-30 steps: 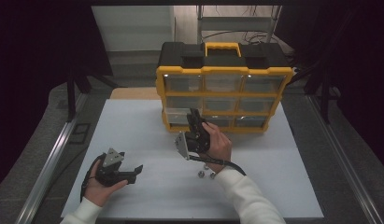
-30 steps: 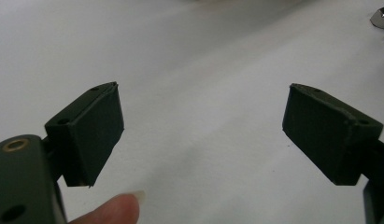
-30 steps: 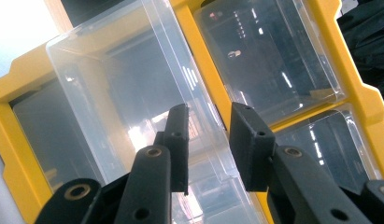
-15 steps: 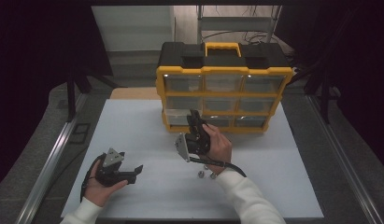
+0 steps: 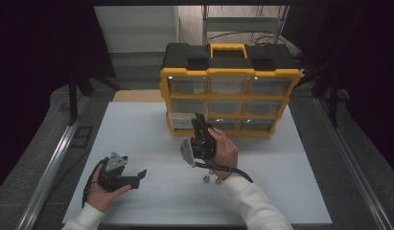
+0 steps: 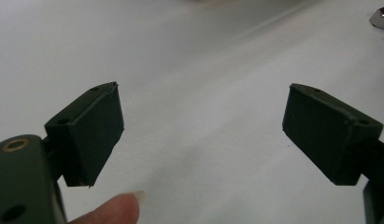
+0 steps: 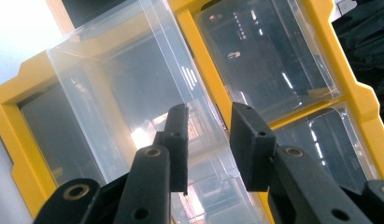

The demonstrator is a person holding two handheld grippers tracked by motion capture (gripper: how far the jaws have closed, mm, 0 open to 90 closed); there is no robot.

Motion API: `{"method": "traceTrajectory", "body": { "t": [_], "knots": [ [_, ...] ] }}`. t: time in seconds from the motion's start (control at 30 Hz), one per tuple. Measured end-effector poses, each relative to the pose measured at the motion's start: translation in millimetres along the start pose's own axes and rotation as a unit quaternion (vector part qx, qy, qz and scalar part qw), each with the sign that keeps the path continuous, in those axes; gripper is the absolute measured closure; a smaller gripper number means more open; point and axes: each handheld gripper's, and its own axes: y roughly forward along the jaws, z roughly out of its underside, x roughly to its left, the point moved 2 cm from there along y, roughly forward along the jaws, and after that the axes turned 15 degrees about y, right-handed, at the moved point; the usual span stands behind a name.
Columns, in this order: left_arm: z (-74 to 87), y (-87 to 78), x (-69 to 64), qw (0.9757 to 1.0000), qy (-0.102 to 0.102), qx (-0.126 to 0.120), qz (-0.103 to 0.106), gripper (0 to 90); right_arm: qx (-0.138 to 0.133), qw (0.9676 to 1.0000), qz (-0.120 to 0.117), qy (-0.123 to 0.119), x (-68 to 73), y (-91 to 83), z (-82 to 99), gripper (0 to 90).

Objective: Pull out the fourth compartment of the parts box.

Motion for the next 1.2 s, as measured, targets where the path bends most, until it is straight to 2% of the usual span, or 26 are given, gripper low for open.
{"method": "traceTrajectory", "body": {
  "t": [1.2],
  "knots": [
    [0.6, -0.9, 1.1, 1.0, -0.002, 0.0, -0.002, 13.3, -0.003, 1.0, -0.003, 0.0, -1.2, -7.1, 0.0, 68.4]
  ]
}}
